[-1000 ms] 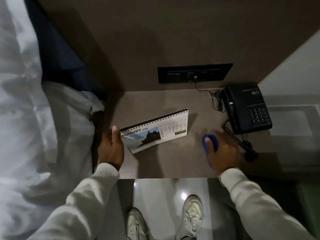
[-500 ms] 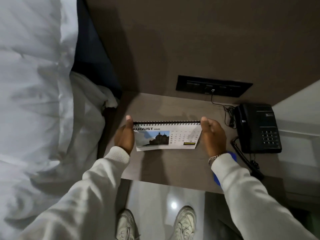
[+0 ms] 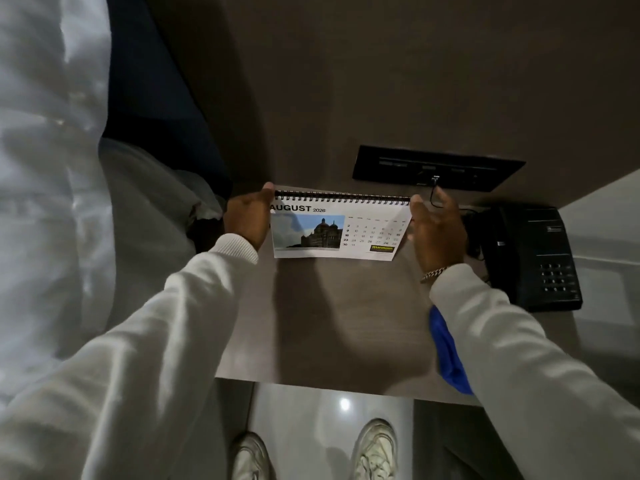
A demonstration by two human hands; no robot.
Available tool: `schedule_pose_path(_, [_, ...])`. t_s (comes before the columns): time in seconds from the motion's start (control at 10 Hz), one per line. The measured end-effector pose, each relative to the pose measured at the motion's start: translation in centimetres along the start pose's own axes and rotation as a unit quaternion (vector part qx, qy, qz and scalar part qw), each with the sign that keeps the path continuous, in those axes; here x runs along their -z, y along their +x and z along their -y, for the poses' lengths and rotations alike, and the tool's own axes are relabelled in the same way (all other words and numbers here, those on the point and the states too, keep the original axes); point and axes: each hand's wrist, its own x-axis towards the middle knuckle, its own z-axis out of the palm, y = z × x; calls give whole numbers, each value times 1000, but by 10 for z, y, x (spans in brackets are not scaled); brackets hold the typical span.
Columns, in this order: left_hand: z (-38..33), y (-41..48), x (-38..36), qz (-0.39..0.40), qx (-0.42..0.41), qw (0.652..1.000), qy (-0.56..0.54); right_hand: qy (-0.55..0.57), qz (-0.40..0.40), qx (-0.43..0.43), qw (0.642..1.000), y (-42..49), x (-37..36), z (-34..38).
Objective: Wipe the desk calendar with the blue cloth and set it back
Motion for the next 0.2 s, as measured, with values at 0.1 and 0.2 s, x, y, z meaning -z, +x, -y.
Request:
schedule_pose_path(0.1, [-8,3,-2,-26,-68,990,123,14,-4,-6,1000,-1,4,3])
schedule_pose_path(0.2, [-26,-4,1,-52,-107,961,249,49,23,-36,998,-11,24,23])
